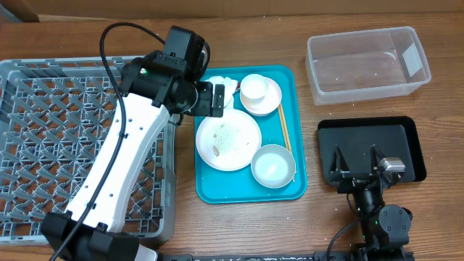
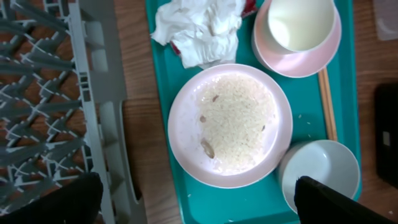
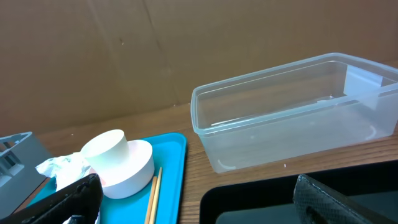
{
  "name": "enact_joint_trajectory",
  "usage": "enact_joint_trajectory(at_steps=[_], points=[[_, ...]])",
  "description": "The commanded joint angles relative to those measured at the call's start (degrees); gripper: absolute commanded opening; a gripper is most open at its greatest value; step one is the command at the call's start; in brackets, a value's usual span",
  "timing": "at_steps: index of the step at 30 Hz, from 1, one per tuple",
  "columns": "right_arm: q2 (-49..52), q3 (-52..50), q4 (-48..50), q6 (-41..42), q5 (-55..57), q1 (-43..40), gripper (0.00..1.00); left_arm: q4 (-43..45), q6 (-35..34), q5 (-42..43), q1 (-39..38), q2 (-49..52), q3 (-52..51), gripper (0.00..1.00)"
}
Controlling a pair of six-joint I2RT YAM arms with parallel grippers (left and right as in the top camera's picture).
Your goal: Sort waste into correct bins and load items into the dishwasher
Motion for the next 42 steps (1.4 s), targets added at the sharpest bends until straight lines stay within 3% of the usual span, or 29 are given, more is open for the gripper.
enact_joint_trajectory(at_steps=[1,5,14,18,26,36,42], points=[[-0.04,-0.61,0.31,-0.22,-0.35,-0.02,1.0,-0.22,-2.03,-8.52,2.23,0.46,1.62,1.0],[-0.04,-0.61,0.31,-0.22,-0.33,-0.02,1.0,0.2,-5.86,-12.57,10.05,0.46,1.62,1.0],[-0.04,-0.61,0.33,-0.24,-0.33,-0.02,1.0,-0.09,-9.4,-3.82,31.65,0.5,1.62,1.0],[-0.04,-0.59,1.53,-0.28,1.79,-0.02,1.0,-0.48,-9.38,-1.64,36.15,0.5,1.6,1.0],[-0.04,-0.59,19.1,7.17,-7.41,0.04,1.0,-0.46,-9.35,-1.68,38.12,0.5,1.6,1.0],[-0.04,-0.59,37.31,32.26,-12.5,0.04,1.0,-0.46,-9.35,-1.7,38.1,0.5,1.6,1.0],[0.92,3.15,40.94,32.98,-11.85,0.04,1.0,-0.44,-9.35,-1.68,38.1,0.5,1.6,1.0]])
